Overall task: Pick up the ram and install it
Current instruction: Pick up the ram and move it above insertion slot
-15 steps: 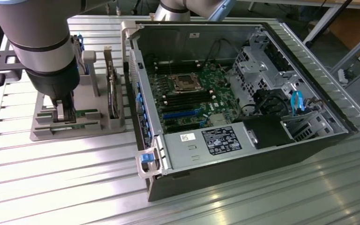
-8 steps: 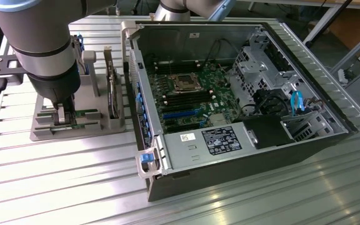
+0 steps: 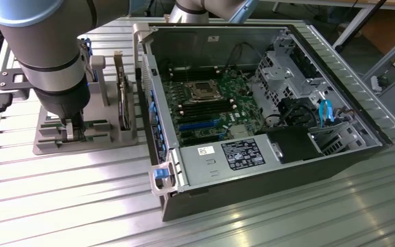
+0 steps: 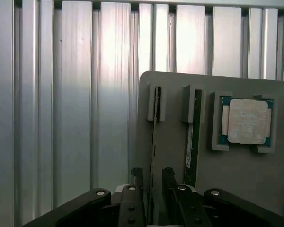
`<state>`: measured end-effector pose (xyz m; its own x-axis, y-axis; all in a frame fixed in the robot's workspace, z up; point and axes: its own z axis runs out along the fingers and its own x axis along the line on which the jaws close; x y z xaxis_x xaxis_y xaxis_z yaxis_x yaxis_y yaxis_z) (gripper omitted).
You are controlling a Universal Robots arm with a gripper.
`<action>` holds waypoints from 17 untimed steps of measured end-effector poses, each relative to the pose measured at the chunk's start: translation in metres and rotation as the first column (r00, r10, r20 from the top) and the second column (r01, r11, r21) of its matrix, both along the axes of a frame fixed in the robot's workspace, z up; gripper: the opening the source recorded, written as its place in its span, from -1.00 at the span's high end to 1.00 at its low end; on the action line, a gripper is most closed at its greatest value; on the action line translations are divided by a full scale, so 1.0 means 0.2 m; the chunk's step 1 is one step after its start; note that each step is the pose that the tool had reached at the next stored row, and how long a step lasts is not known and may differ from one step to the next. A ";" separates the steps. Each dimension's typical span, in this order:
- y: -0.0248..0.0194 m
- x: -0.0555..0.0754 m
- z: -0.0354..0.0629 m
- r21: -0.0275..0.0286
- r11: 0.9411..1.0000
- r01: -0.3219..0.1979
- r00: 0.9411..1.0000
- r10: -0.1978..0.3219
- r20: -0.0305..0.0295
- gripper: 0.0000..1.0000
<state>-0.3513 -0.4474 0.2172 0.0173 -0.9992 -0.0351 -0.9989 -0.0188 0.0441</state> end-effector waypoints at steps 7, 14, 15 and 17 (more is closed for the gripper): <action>0.000 0.00 -0.030 0.000 1.000 0.000 1.000 0.000 0.000 0.42; -0.009 0.05 -0.030 0.000 1.000 0.000 1.000 0.000 0.000 0.42; -0.012 0.05 -0.029 0.000 1.000 0.000 1.000 0.000 0.000 0.42; -0.012 0.05 -0.029 0.000 1.000 0.000 1.000 0.000 0.000 0.42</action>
